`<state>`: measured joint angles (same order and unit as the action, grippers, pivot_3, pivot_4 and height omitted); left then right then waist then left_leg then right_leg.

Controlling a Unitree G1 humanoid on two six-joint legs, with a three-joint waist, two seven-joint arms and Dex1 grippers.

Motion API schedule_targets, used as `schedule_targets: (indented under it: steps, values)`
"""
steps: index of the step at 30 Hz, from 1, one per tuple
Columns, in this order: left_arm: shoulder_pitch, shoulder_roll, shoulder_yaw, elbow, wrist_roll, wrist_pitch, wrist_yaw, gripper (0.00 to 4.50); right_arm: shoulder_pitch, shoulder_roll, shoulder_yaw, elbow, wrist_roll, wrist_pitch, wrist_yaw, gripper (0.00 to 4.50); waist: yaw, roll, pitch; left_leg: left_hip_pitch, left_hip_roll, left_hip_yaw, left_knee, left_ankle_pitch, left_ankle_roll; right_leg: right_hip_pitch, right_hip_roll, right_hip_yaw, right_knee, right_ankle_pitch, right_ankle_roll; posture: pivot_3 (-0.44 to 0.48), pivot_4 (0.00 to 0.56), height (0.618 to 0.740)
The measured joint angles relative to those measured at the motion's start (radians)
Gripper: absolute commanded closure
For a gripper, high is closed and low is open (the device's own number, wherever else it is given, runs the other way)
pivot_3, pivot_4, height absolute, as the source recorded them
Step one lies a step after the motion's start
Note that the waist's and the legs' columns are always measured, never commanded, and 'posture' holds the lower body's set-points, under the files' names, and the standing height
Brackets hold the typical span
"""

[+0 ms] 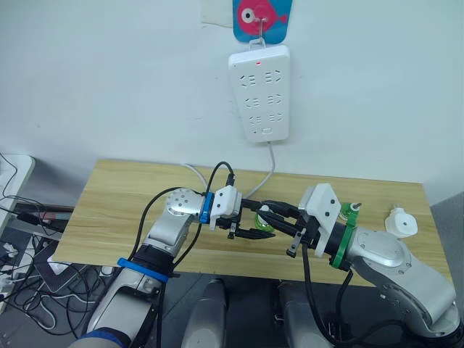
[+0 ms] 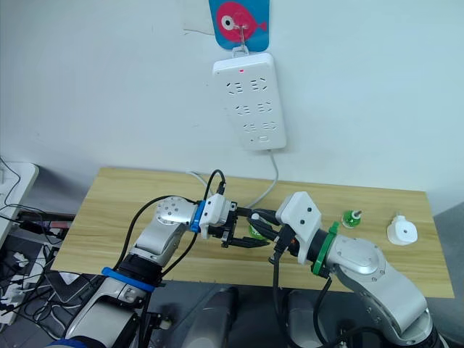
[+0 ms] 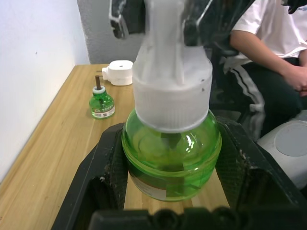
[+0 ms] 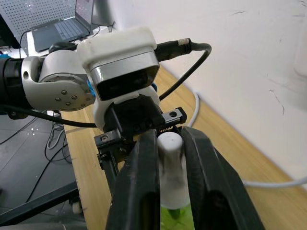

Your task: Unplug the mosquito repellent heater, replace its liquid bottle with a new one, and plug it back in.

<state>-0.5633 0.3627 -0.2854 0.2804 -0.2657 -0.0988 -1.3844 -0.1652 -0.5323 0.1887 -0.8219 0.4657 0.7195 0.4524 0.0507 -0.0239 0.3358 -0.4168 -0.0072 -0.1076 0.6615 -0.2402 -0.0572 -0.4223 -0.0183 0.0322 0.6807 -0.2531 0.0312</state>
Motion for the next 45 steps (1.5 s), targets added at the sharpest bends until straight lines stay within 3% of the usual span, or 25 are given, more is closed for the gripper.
schedule_targets:
  steps: [8,13,17,21,25,36,45]
  values:
    - [0.000,-0.002,0.000,0.011,0.003,-0.011,-0.002,2.23,-0.041,0.002,-0.106,-0.102,0.119,0.046,-0.015,4.14,0.000,0.000,0.000,0.000,0.000,0.000,0.000,0.000,0.000,0.000,0.000,0.000,0.000,0.000,0.000,0.184,0.293,0.740]
    - [-0.001,0.005,0.000,0.052,0.010,-0.019,-0.002,2.23,-0.122,0.036,-0.213,-0.129,0.228,0.099,-0.117,4.14,-0.002,0.000,0.000,0.000,0.000,0.000,0.000,0.000,0.000,0.000,0.000,0.000,0.000,0.000,0.000,0.178,0.299,0.740]
    - [0.001,0.013,0.000,0.077,0.020,-0.038,-0.002,2.23,-0.059,0.058,-0.244,-0.107,0.169,0.102,-0.224,4.14,0.001,0.000,0.000,-0.001,0.000,-0.001,-0.001,0.000,0.000,0.000,0.000,-0.001,0.000,0.000,0.000,0.186,0.303,0.740]
    - [0.011,0.031,0.003,0.076,0.021,-0.040,-0.003,2.23,0.080,0.094,-0.216,0.049,0.009,0.023,-0.297,4.14,-0.001,0.000,0.000,0.000,-0.001,0.001,-0.001,0.000,0.000,0.000,0.000,0.001,0.000,0.000,0.000,0.196,0.309,0.740]
    - [0.027,0.034,0.006,0.058,0.021,-0.036,-0.002,2.23,0.139,0.242,-0.194,0.316,-0.135,-0.147,-0.375,4.14,-0.005,0.000,0.000,0.000,0.000,0.002,-0.001,0.000,0.000,-0.002,0.001,0.001,0.001,0.000,0.000,0.212,0.307,0.740]
    - [0.071,0.085,0.009,-0.034,0.016,0.019,-0.005,2.23,0.028,0.326,-0.157,0.929,-0.355,-0.627,-0.353,4.14,-0.023,0.000,0.000,0.001,0.000,0.003,-0.002,0.000,0.000,-0.002,0.001,0.002,0.001,0.000,0.000,0.244,0.321,0.740]
    - [0.084,0.105,0.009,-0.080,0.011,0.047,-0.011,2.23,-0.008,0.339,-0.183,1.068,-0.371,-0.743,-0.335,4.14,-0.024,0.000,0.000,0.001,0.000,0.002,-0.002,0.000,0.000,-0.002,0.001,0.003,0.001,0.000,0.000,0.244,0.321,0.740]
